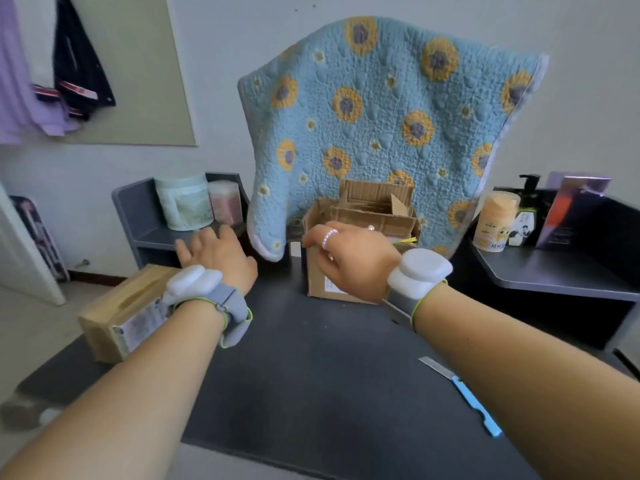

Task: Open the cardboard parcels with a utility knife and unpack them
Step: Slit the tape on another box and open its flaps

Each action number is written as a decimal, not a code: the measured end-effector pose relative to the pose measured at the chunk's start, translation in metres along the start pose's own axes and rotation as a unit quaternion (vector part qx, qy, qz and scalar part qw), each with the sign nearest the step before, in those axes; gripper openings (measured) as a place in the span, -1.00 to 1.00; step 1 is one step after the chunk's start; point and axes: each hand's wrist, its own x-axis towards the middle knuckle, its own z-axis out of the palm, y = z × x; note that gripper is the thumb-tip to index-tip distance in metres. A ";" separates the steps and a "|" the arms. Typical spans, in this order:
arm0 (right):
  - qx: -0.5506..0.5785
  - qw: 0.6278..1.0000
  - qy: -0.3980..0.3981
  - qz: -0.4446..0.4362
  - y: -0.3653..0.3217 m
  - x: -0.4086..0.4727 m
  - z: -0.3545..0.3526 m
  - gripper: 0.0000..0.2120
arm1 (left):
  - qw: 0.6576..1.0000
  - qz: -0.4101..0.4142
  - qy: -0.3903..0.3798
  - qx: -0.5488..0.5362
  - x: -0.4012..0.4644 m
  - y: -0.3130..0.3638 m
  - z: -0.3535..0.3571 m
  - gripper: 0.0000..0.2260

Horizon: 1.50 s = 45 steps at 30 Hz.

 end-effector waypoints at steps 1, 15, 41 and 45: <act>0.004 1.000 -0.029 0.004 -0.001 -0.002 0.005 -0.72 | 0.999 -0.019 -0.028 0.038 0.001 -0.007 0.003 -0.53; 0.037 0.978 -0.190 0.074 -0.009 -0.033 0.032 -0.77 | 0.995 -0.026 -0.050 0.086 -0.004 -0.073 0.024 -0.68; 0.025 0.848 -0.184 0.497 0.068 -0.161 0.025 -0.48 | 0.934 0.309 -0.178 -0.016 -0.086 0.085 0.028 -0.12; 0.006 0.849 -0.221 0.480 0.066 -0.161 0.023 -0.69 | 0.913 0.340 -0.224 0.006 -0.086 0.092 0.022 -0.18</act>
